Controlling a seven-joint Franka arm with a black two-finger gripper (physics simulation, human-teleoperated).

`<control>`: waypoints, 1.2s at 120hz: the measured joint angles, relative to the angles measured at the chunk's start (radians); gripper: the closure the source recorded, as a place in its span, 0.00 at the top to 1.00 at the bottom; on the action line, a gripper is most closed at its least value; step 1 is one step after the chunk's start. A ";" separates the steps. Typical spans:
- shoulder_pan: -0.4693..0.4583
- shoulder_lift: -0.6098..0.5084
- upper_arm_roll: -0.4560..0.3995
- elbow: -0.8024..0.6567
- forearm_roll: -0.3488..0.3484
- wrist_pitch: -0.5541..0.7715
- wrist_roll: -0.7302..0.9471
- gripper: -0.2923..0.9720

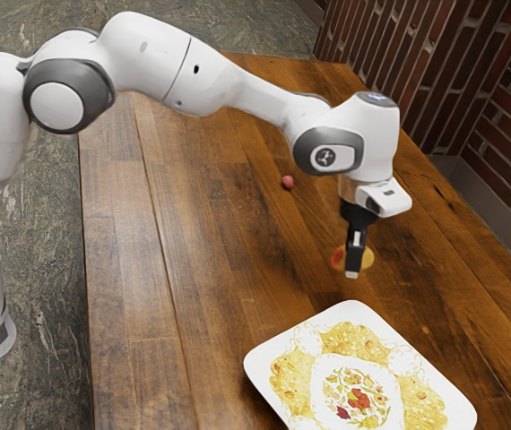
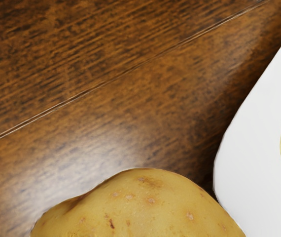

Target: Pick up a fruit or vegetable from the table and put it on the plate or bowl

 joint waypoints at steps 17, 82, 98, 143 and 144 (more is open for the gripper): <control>-0.027 0.003 -0.017 0.001 0.001 -0.004 0.001 0.49; -0.101 0.090 -0.106 0.071 0.018 -0.007 0.001 0.48; -0.123 0.192 -0.106 0.210 0.037 -0.030 0.002 0.49; -0.172 0.293 -0.106 0.345 0.057 -0.062 0.004 0.49; -0.173 0.294 -0.106 0.346 0.057 -0.062 0.004 0.49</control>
